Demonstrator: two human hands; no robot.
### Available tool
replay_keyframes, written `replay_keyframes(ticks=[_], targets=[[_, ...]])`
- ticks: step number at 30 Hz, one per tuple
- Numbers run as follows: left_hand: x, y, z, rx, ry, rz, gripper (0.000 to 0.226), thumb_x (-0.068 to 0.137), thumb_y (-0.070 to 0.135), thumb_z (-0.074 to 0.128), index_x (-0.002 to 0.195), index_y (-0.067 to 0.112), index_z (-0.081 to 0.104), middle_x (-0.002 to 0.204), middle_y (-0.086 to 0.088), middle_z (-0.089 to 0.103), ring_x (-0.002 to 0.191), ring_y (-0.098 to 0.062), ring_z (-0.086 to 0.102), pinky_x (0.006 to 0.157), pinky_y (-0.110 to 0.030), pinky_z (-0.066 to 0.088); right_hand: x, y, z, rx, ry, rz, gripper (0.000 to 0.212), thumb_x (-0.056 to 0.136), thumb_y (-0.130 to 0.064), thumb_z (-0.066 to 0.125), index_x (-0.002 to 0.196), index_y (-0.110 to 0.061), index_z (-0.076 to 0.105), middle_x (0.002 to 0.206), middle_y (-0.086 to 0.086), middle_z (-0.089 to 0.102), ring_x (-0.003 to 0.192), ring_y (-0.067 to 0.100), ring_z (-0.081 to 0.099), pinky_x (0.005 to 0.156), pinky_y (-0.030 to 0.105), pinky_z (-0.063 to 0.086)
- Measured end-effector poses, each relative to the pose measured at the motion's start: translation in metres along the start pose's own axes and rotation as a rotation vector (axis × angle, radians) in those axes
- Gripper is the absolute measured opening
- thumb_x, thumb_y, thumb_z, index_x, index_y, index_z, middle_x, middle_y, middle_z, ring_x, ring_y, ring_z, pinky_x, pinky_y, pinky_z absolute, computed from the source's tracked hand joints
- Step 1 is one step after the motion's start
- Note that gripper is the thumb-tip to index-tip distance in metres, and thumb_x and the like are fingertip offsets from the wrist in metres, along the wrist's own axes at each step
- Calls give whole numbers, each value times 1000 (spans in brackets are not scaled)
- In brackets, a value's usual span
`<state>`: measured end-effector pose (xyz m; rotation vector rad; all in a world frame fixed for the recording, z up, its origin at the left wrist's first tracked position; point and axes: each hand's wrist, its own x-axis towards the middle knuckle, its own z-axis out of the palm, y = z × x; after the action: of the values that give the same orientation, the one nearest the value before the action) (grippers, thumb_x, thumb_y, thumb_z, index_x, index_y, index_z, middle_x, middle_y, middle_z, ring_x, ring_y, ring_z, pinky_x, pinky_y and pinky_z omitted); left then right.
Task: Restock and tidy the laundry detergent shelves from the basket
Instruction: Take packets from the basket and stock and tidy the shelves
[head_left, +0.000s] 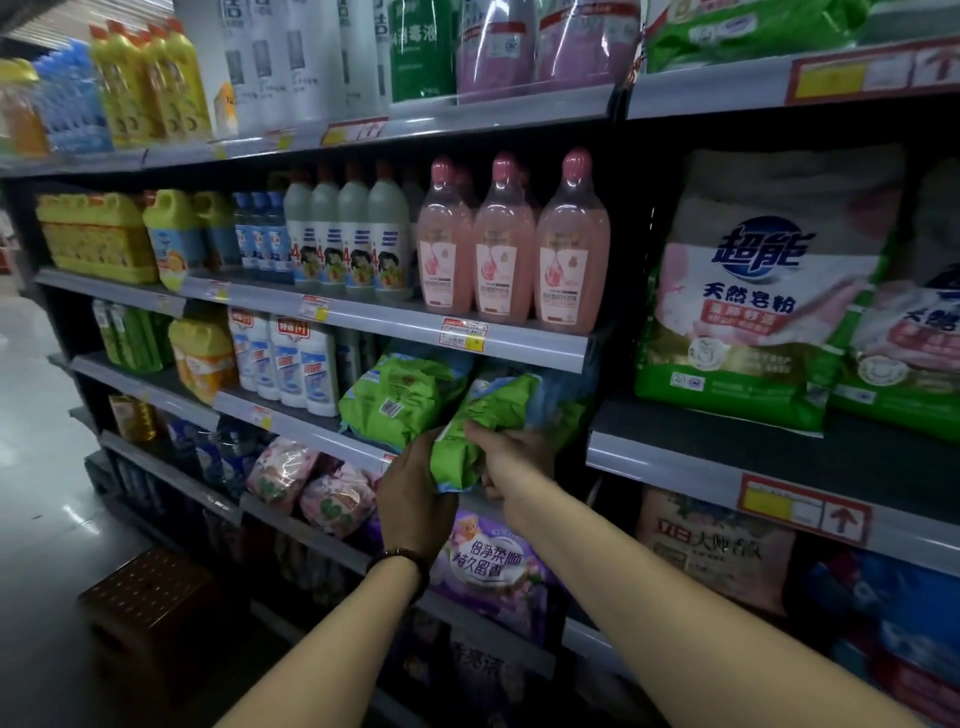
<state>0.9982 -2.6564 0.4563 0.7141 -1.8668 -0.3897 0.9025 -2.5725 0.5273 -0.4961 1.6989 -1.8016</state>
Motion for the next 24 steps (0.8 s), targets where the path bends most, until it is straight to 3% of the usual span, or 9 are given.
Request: replay_keyframes(ticks=[4,8,11,13,14,16,18,21,24], targets=[[-4,5,-28,-92,95,-98,41,82,10,82,121,20,70,99,-11,78,92,-37,69,64,-34,36,-27,5,4,149,-155,46,37,95,-46,74,108,-12,76,82,5,74,54,15,60,42,20,37],[-13,20,-51,-242,148,-299,33,86,2,70,114,20,72,91,-5,77,85,-31,69,70,-30,40,-37,28,-8,146,27,65,33,91,-39,79,117,-19,74,96,1,79,73,15,74,53,21,51],[-28,21,-63,-401,113,-376,24,90,10,76,106,29,73,88,9,76,86,-13,71,75,-35,53,-44,48,-13,82,100,198,68,80,-54,83,131,-14,63,118,8,73,96,24,70,63,28,53],[-37,20,-70,-500,107,-437,21,90,15,82,102,31,75,91,9,79,90,-14,74,83,-38,58,-46,62,-16,40,48,284,102,55,-77,81,133,-16,59,124,10,70,99,26,67,72,35,59],[-41,18,-73,-558,99,-480,22,88,17,86,103,29,75,93,9,80,92,-15,76,84,-37,59,-49,67,-18,15,6,311,108,49,-84,79,132,-17,60,124,11,70,101,27,68,81,39,61],[-47,16,-79,-655,84,-591,25,85,19,90,105,22,76,97,3,82,93,-18,78,85,-36,60,-56,76,-23,73,-115,323,93,64,-84,76,125,-15,67,113,12,76,101,31,70,91,41,58],[-50,8,-82,-747,79,-686,27,85,18,90,108,17,76,99,-3,83,97,-27,79,87,-43,63,-63,82,-30,167,-180,292,80,70,-74,76,121,-11,72,102,13,81,100,34,72,92,45,56],[-54,3,-88,-880,62,-770,24,90,11,83,112,10,74,104,-11,82,94,-30,80,88,-53,64,-70,94,-31,325,-207,255,77,69,-59,82,127,-10,69,112,17,80,111,40,72,99,55,56],[-62,0,-92,-987,53,-860,20,93,15,80,112,10,74,108,-14,81,91,-26,80,90,-52,63,-73,93,-26,427,-185,200,65,76,-44,86,130,-13,67,115,13,80,111,38,73,99,58,55]])
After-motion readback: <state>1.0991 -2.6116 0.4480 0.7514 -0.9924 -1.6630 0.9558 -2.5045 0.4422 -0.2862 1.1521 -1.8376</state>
